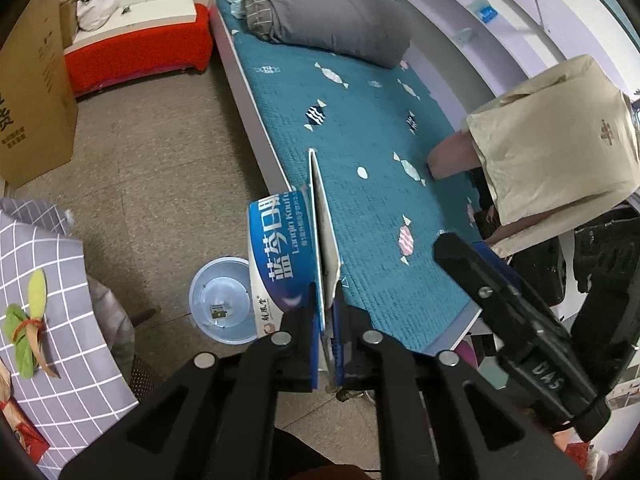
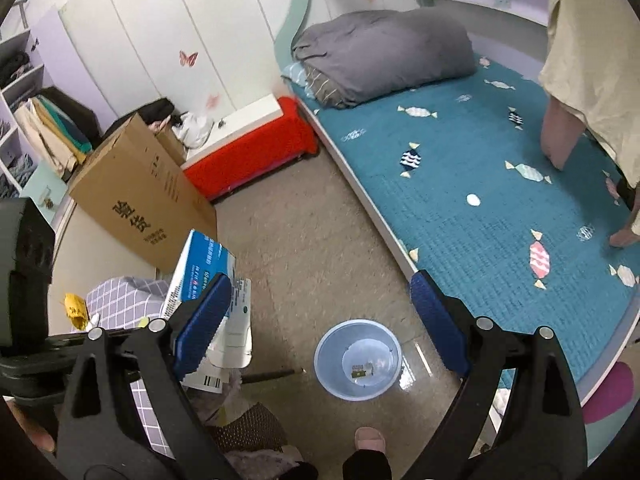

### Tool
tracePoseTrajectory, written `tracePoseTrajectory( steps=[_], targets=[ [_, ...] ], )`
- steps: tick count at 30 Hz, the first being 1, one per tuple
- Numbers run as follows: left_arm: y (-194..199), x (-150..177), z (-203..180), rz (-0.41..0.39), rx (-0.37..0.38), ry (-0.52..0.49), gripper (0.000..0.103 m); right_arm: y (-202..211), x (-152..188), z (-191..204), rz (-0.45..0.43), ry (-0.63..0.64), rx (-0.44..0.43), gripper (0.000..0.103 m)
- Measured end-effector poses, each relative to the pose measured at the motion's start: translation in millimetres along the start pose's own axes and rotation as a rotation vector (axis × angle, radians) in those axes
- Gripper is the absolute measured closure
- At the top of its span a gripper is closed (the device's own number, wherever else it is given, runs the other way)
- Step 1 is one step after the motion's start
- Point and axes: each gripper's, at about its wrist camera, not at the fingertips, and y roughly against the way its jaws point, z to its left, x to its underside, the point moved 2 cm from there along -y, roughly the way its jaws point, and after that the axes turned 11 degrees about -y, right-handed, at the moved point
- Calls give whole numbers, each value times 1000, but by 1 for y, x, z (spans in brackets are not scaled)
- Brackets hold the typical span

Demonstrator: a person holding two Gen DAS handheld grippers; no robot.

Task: Collect trash
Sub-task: 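Open both tools over the blue bin to drop both boxes, then move both tools back over the table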

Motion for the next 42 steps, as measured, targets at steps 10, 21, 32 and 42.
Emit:
tracePoseTrajectory(
  steps=[10, 21, 32, 42],
  targets=[
    [9, 0, -6, -35, -82, -4, 37, 14, 2, -11, -5, -25, 8, 14],
    [81, 36, 3, -178, -275, 60, 37, 26, 20, 37, 24, 91, -90, 14],
    [169, 114, 53, -295, -450, 318, 36, 19, 71, 146, 172, 320, -280, 13],
    [217, 189, 134, -302, -503, 528, 36, -3, 136, 226, 290, 420, -333, 13]
  ],
)
